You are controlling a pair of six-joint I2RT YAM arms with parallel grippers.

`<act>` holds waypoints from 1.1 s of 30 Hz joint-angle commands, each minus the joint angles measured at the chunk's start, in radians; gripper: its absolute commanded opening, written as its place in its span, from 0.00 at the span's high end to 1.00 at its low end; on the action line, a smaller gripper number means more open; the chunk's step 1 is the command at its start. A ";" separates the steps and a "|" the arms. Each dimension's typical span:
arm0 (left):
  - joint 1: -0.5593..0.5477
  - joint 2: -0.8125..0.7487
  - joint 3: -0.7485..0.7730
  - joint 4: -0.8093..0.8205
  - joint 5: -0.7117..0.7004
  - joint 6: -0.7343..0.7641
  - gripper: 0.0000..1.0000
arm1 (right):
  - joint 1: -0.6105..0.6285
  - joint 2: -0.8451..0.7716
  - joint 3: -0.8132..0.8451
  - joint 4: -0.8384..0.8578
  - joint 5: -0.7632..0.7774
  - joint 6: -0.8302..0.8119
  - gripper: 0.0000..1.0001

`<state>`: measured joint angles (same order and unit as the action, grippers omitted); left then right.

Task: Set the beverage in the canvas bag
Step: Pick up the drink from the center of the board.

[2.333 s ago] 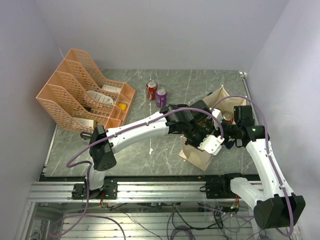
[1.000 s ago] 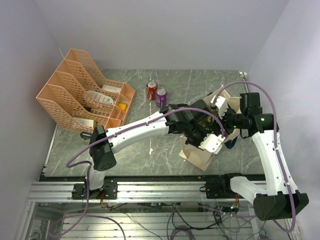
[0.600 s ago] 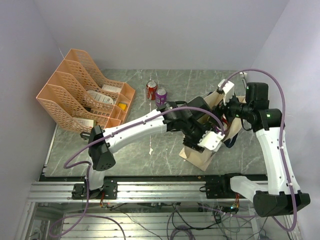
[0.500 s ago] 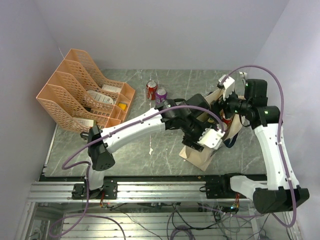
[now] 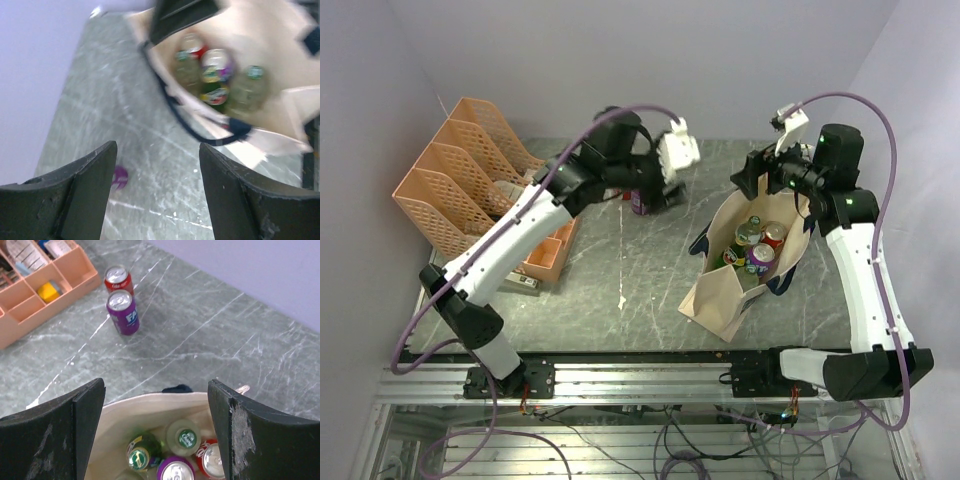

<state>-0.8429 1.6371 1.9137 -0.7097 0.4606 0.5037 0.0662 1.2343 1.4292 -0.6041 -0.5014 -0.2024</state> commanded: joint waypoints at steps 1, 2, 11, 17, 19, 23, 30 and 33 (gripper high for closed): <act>0.122 0.035 -0.071 0.184 -0.171 -0.330 0.23 | -0.026 0.046 0.052 0.094 0.010 0.078 0.17; 0.145 0.045 -0.079 0.192 -0.214 -0.358 0.23 | -0.033 0.057 0.057 0.107 0.007 0.090 0.17; 0.308 0.235 0.005 0.163 -0.493 -0.505 0.21 | -0.044 0.119 0.089 0.174 -0.031 0.110 0.17; 0.364 0.381 0.097 0.167 -0.529 -0.502 0.16 | -0.044 0.099 0.075 0.174 -0.026 0.098 0.17; 0.379 0.427 0.127 0.175 -0.518 -0.505 0.15 | -0.046 0.090 0.068 0.170 -0.017 0.086 0.17; 0.395 0.498 0.182 0.184 -0.497 -0.501 0.14 | -0.069 0.085 0.052 0.173 -0.024 0.085 0.17; 0.397 0.576 0.222 0.187 -0.431 -0.519 0.12 | -0.118 0.091 0.043 0.180 -0.045 0.100 0.17; 0.398 0.605 0.233 0.191 -0.425 -0.531 0.10 | -0.135 0.094 0.045 0.180 -0.045 0.095 0.17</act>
<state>-0.4484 2.2074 2.0975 -0.5499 -0.0059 0.0025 -0.0463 1.3384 1.4780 -0.4530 -0.5350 -0.1093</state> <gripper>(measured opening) 0.885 0.829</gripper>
